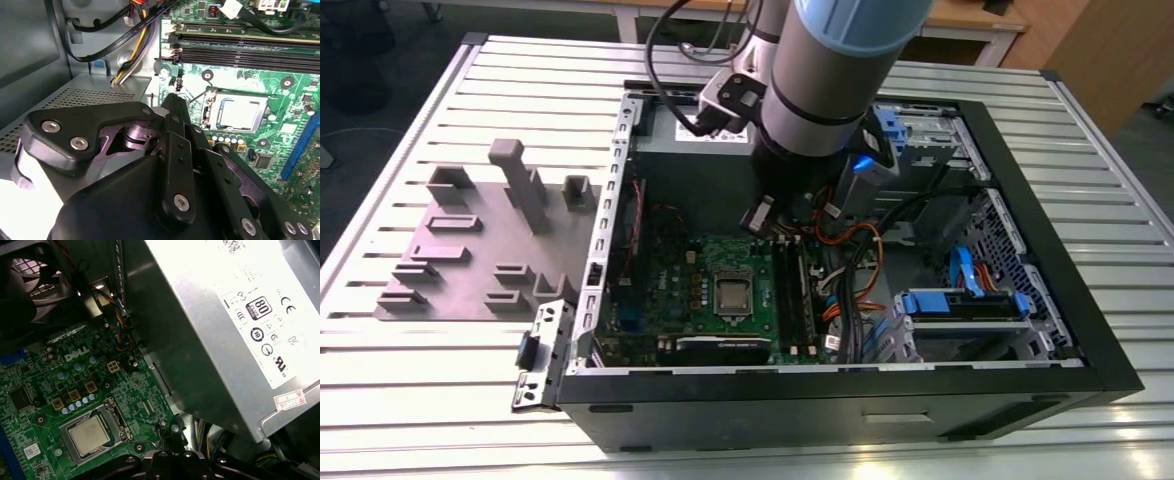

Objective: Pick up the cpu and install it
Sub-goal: 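Install the first cpu locking lever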

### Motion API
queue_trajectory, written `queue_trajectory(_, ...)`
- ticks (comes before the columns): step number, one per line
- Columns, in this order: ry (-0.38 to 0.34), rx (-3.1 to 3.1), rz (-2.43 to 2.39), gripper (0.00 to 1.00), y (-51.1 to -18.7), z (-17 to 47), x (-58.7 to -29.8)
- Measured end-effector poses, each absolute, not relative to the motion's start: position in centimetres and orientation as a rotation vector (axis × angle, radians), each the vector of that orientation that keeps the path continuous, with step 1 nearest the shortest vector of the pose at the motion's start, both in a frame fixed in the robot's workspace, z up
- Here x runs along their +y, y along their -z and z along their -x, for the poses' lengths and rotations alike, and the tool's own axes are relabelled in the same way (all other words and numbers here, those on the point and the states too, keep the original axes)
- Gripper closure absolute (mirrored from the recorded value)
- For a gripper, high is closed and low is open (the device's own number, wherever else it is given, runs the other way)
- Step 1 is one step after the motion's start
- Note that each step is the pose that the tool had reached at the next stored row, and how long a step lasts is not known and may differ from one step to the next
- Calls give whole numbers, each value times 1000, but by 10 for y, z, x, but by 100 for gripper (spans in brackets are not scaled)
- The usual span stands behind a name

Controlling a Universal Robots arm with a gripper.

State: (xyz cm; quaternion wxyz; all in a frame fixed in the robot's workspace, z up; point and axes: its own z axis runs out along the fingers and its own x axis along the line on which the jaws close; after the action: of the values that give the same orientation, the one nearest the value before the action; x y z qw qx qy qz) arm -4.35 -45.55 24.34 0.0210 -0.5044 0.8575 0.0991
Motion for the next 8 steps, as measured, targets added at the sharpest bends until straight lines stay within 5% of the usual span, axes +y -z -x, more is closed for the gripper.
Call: queue_trajectory(8,-307,2658,1564,89,-243,44,-465)
